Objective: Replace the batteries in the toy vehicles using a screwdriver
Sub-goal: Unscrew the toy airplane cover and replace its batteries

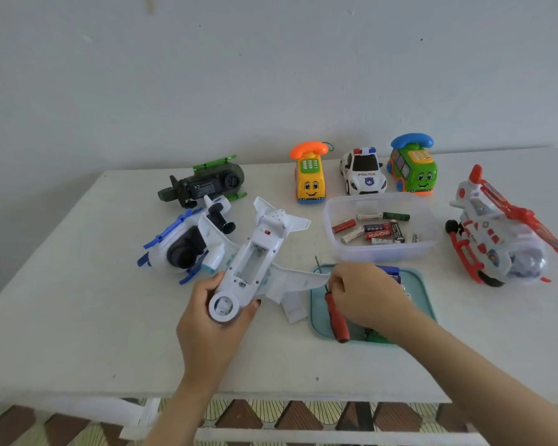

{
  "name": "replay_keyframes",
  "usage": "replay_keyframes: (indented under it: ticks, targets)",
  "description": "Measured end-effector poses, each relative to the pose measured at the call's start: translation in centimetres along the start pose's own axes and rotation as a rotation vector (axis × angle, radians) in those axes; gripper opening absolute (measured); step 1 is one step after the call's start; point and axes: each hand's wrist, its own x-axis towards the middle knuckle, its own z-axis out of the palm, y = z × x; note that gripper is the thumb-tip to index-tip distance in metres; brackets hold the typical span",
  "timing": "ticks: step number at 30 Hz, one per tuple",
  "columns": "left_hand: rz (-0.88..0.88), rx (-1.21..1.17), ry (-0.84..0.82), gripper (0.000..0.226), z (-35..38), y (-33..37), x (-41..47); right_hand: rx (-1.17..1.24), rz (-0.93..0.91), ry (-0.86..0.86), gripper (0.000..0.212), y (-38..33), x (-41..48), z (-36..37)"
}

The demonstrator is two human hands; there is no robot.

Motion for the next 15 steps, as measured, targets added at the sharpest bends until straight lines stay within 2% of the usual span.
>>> replay_keyframes:
  ticks: [3, 5, 7, 11, 15]
  targets:
    - [-0.012, -0.012, -0.053, 0.06, -0.3, -0.5, 0.1, -0.005, -0.034, -0.079, 0.027, 0.6, -0.6, -1.1]
    - [0.001, -0.029, -0.094, 0.062, -0.2, -0.5, 0.1, -0.026, -0.022, -0.056, 0.027, 1.2, -1.2, -1.6]
    - [0.008, -0.069, -0.129, 0.062, -0.2, -0.5, 0.2, -0.089, -0.027, -0.043, 0.025, 1.8, -1.9, -2.2]
    - [0.033, -0.105, -0.179, 0.062, -0.2, -1.0, 0.3, -0.235, -0.088, -0.137, 0.022, 2.6, -4.1, -2.5]
    - [0.085, -0.095, -0.23, 0.063, -0.4, -1.6, 0.7, -0.31, -0.163, -0.064, 0.012, 2.9, -5.6, -1.2]
